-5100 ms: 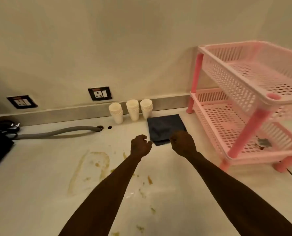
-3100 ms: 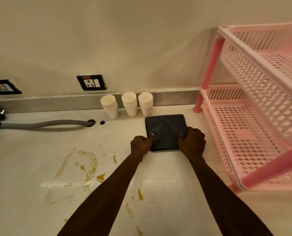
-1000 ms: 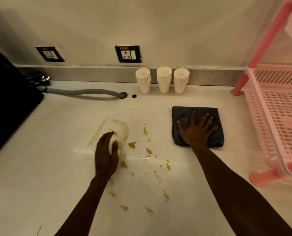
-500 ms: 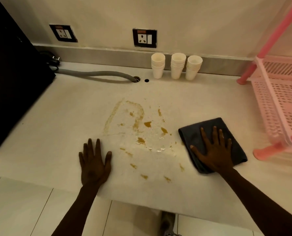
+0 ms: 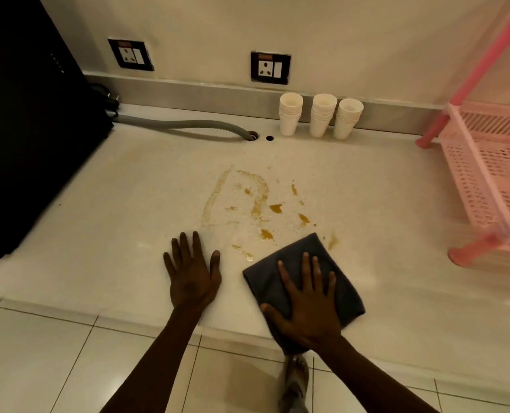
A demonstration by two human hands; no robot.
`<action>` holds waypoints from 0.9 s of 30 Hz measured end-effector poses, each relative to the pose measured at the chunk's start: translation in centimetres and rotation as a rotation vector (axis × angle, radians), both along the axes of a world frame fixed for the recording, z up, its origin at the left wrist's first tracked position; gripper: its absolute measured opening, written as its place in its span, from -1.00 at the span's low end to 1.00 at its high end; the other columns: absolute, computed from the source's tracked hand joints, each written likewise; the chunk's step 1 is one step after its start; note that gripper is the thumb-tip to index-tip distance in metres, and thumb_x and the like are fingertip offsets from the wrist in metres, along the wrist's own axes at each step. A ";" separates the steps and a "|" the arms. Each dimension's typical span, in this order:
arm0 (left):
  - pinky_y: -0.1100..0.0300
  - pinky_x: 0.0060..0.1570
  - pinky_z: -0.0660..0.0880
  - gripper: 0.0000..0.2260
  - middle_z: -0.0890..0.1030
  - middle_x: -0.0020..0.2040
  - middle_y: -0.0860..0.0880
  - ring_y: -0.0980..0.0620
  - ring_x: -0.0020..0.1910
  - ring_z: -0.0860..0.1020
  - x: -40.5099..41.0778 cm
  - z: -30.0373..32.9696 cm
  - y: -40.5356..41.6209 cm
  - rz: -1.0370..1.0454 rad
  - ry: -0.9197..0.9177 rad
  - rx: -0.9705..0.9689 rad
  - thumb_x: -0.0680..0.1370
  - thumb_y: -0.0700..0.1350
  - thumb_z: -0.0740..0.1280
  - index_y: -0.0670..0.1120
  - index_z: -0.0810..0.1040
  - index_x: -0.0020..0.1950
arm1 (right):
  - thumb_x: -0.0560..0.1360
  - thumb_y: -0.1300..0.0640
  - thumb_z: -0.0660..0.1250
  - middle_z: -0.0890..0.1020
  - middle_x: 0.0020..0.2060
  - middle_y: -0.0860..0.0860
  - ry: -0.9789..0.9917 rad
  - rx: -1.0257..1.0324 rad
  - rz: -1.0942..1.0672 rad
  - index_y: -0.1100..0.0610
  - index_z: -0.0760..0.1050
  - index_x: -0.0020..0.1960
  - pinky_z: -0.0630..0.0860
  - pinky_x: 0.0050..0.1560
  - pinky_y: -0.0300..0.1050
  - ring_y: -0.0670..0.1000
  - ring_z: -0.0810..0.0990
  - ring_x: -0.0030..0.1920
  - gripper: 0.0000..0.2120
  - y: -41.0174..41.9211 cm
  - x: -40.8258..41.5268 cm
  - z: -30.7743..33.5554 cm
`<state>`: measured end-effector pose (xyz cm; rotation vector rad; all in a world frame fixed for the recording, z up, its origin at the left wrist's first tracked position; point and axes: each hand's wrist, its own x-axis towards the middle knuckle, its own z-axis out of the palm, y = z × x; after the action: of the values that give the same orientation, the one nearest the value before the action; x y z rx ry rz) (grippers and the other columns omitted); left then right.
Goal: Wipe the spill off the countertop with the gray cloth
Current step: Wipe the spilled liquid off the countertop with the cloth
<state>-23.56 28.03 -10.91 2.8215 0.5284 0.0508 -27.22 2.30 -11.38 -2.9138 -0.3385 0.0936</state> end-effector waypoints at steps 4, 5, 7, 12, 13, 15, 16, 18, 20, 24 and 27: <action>-0.20 0.60 -0.05 -0.32 0.06 0.66 -0.18 -0.18 0.65 0.01 0.1 -0.3 0.2 0.001 -0.012 -0.002 0.63 0.27 -0.03 -0.05 -0.02 0.67 | 0.41 -0.62 0.01 -0.01 0.64 0.20 -0.009 0.051 0.048 -0.22 -0.07 0.64 -0.16 0.49 0.47 0.29 -0.05 0.62 -0.07 4.6 2.5 -0.1; -0.20 0.60 -0.03 -0.32 0.07 0.66 -0.18 -0.18 0.65 0.03 0.1 -0.4 0.4 0.006 -0.028 -0.009 0.63 0.27 -0.02 -0.05 0.00 0.67 | 0.40 -0.63 0.00 0.00 0.64 0.20 -0.005 0.064 0.026 -0.23 -0.07 0.64 -0.17 0.49 0.46 0.28 -0.05 0.63 -0.07 5.5 3.7 0.0; -0.19 0.60 0.00 -0.32 0.10 0.65 -0.19 -0.18 0.64 0.06 0.2 -0.5 0.6 0.010 -0.060 -0.024 0.63 0.27 -0.04 -0.06 0.02 0.66 | 0.38 -0.66 -0.04 -0.03 0.65 0.18 0.002 0.086 -0.046 -0.27 -0.11 0.63 -0.24 0.50 0.45 0.26 -0.10 0.63 -0.07 6.1 6.4 0.3; -0.20 0.59 -0.01 -0.29 0.07 0.66 -0.19 -0.19 0.64 0.02 0.1 -0.8 0.9 -0.011 -0.072 -0.019 0.60 0.29 -0.09 -0.06 0.02 0.66 | 0.34 -0.69 -0.10 -0.13 0.66 0.12 0.019 0.039 -0.231 -0.34 -0.21 0.60 -0.32 0.46 0.47 0.23 -0.21 0.63 -0.07 -1.1 10.4 0.4; -0.20 0.59 -0.01 -0.29 0.06 0.66 -0.19 -0.19 0.65 0.01 0.1 -0.7 0.9 -0.007 -0.071 -0.018 0.60 0.29 -0.10 -0.06 0.02 0.66 | 0.34 -0.70 -0.11 -0.13 0.66 0.12 0.026 0.027 -0.281 -0.35 -0.23 0.59 -0.30 0.47 0.48 0.24 -0.20 0.63 -0.07 -3.5 10.5 0.5; -0.20 0.59 -0.03 -0.29 0.05 0.66 -0.18 -0.19 0.65 0.00 0.1 -0.6 0.7 0.000 -0.074 -0.022 0.60 0.29 -0.09 -0.07 0.01 0.66 | 0.34 -0.69 -0.11 -0.14 0.66 0.11 0.043 0.018 -0.344 -0.35 -0.25 0.59 -0.23 0.49 0.48 0.23 -0.18 0.63 -0.07 -7.4 10.2 0.8; -0.19 0.60 -0.04 -0.29 0.04 0.66 -0.18 -0.18 0.65 -0.02 0.1 -0.6 0.7 0.000 -0.079 -0.039 0.60 0.29 -0.08 -0.06 0.00 0.67 | 0.35 -0.69 -0.10 -0.13 0.66 0.10 0.050 0.017 -0.345 -0.35 -0.27 0.59 -0.20 0.50 0.47 0.22 -0.18 0.63 -0.07 -8.4 9.7 0.9; -0.14 0.61 -0.09 -0.27 0.00 0.67 -0.15 -0.14 0.66 -0.07 0.1 -0.6 0.8 -0.004 -0.118 -0.115 0.60 0.30 -0.05 -0.05 -0.04 0.67 | 0.38 -0.66 -0.09 -0.11 0.66 0.09 0.039 0.016 -0.321 -0.31 -0.26 0.60 -0.15 0.53 0.44 0.21 -0.15 0.64 -0.08 -8.5 8.1 0.8; -0.08 0.62 -0.11 -0.26 -0.05 0.68 -0.11 -0.08 0.66 -0.14 0.1 -0.5 1.0 0.007 -0.172 -0.223 0.59 0.32 -0.02 -0.01 -0.09 0.67 | 0.43 -0.61 -0.05 -0.06 0.66 0.07 -0.010 0.023 -0.264 -0.25 -0.20 0.63 -0.08 0.54 0.41 0.20 -0.11 0.64 -0.11 -6.5 6.1 0.4; -0.11 0.61 0.04 -0.30 -0.03 0.68 -0.06 -0.04 0.66 -0.10 -0.2 0.2 1.1 0.061 -0.262 -0.461 0.62 0.24 0.12 0.00 -0.02 0.67 | 0.52 -0.51 0.00 -0.02 0.66 0.07 -0.064 0.097 -0.033 -0.11 -0.10 0.66 -0.02 0.56 0.34 0.18 -0.08 0.64 -0.14 1.0 2.9 -0.6; -0.04 0.58 0.10 -0.32 0.02 0.67 -0.08 -0.08 0.65 0.01 -0.4 0.7 2.4 0.069 -0.304 -0.560 0.59 0.20 0.12 0.01 0.05 0.66 | 0.55 -0.47 -0.02 -0.04 0.66 0.03 -0.039 0.150 0.145 -0.13 -0.15 0.66 -0.03 0.56 0.35 0.14 -0.13 0.65 -0.19 7.5 3.1 -0.9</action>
<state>-23.97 30.39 -10.19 2.1988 0.4770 0.2919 -24.15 9.80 -12.32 -2.7429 -0.5386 0.0322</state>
